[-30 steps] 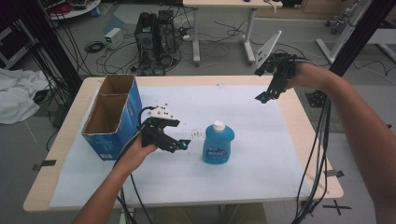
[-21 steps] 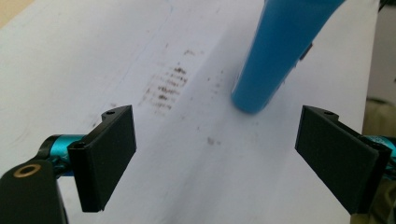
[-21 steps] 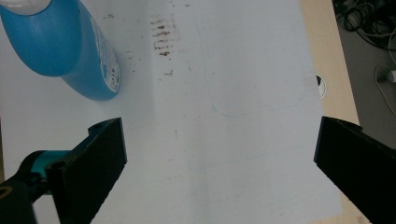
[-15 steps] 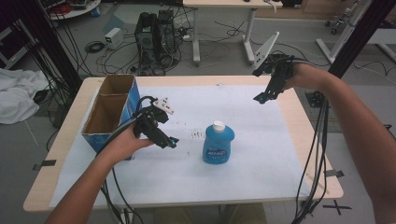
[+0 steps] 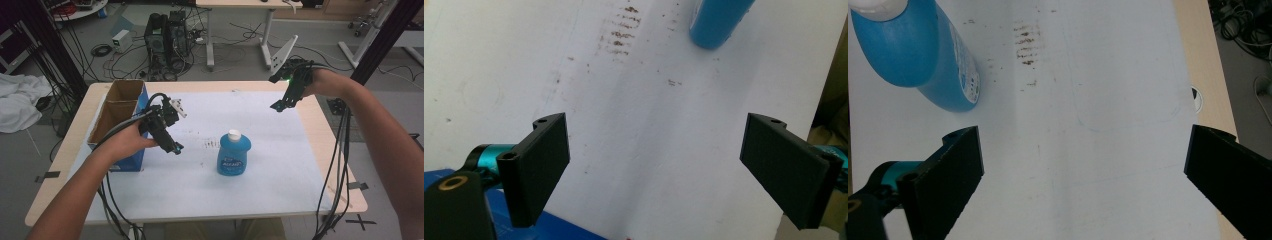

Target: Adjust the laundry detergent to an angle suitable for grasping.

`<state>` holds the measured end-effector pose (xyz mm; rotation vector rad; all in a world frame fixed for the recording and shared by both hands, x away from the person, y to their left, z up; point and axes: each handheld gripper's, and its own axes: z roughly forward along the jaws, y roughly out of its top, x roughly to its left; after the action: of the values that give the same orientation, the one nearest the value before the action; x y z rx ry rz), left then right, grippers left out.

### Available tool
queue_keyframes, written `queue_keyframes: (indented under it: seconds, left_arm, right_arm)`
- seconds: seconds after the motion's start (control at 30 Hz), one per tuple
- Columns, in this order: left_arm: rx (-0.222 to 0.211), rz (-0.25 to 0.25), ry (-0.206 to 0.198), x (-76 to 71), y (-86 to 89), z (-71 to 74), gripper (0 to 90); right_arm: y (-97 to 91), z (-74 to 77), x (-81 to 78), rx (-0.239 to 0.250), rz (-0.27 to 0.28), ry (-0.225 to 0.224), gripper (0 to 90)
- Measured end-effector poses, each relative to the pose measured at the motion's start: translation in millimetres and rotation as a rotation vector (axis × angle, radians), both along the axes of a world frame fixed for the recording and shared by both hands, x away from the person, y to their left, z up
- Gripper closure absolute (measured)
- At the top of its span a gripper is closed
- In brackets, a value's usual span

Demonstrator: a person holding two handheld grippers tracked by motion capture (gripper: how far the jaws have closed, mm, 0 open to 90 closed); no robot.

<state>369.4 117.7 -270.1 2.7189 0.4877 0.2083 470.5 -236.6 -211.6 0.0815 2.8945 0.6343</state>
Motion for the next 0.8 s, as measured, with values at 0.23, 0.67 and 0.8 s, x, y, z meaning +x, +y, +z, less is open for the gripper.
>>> queue_keyframes:
  seconds: [0.23,0.67,0.8]
  left_arm:
    - [0.027,-0.009,0.01,8.0,6.1,2.7,12.5]
    - [0.04,-0.026,0.006,36.4,5.6,13.2,12.5]
    - [0.071,-0.048,0.018,37.2,5.1,12.7,12.5]
  right_arm:
    - [0.8,-3.1,1.1,-0.008,-0.007,0.012,1.4]
    - [3.5,-6.8,7.6,0.001,-0.001,0.025,1.4]
    - [3.1,-7.4,10.3,0.001,-0.006,0.03,1.4]
